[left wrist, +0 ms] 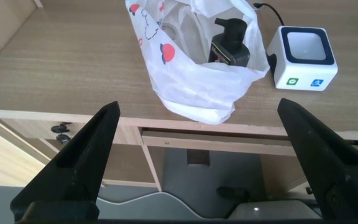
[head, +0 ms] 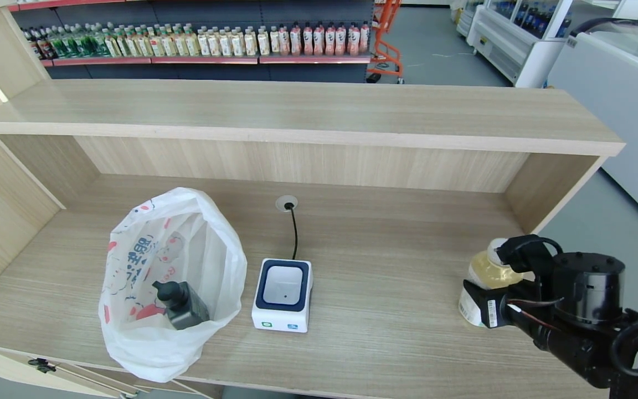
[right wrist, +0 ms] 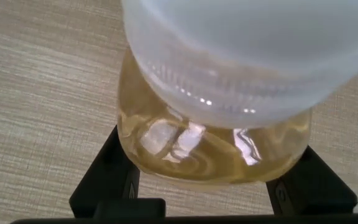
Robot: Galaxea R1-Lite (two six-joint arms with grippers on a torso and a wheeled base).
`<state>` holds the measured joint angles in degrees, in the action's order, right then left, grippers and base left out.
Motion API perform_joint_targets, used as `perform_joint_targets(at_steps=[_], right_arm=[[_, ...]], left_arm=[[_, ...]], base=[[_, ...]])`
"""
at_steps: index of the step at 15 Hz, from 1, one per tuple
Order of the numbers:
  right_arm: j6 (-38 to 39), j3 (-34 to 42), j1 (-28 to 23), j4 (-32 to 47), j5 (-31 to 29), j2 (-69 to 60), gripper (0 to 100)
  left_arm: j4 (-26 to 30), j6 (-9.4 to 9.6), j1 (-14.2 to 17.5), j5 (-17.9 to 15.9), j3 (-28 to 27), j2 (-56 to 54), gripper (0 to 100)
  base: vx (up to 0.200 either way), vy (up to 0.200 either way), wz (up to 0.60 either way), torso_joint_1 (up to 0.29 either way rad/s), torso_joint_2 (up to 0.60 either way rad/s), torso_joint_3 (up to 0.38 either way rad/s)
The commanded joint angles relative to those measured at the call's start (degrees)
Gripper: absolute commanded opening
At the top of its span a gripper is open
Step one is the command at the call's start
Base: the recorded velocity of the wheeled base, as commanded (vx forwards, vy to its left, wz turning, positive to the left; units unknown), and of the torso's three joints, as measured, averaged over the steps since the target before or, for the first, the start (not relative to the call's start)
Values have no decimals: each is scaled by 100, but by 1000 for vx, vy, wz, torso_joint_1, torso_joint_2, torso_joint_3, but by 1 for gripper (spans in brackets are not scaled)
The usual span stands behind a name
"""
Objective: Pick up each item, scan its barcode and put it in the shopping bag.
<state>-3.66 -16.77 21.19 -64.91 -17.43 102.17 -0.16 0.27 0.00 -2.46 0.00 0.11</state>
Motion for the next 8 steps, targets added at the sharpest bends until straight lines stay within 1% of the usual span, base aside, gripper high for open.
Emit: perform_joint_targets(at_steps=[1, 3, 4, 8], right_arm=[[-12, -1, -18, -338, 161, 365, 0], [-12, -1, -18, -478, 495, 365, 0], [-3, -1, -18, -496, 847, 321, 0], [14, -10, -88, -654, 943, 330, 0]], left_arm=[[-2, 0, 0, 0, 0, -2, 100], [-2, 0, 0, 0, 0, -2, 100], [-2, 0, 0, 0, 0, -2, 100], [-2, 0, 0, 0, 0, -2, 100]], base=[[0, 0, 0, 0, 0, 0], [0, 0, 0, 0, 0, 0], [0, 0, 0, 0, 0, 0], [0, 0, 0, 0, 0, 0]])
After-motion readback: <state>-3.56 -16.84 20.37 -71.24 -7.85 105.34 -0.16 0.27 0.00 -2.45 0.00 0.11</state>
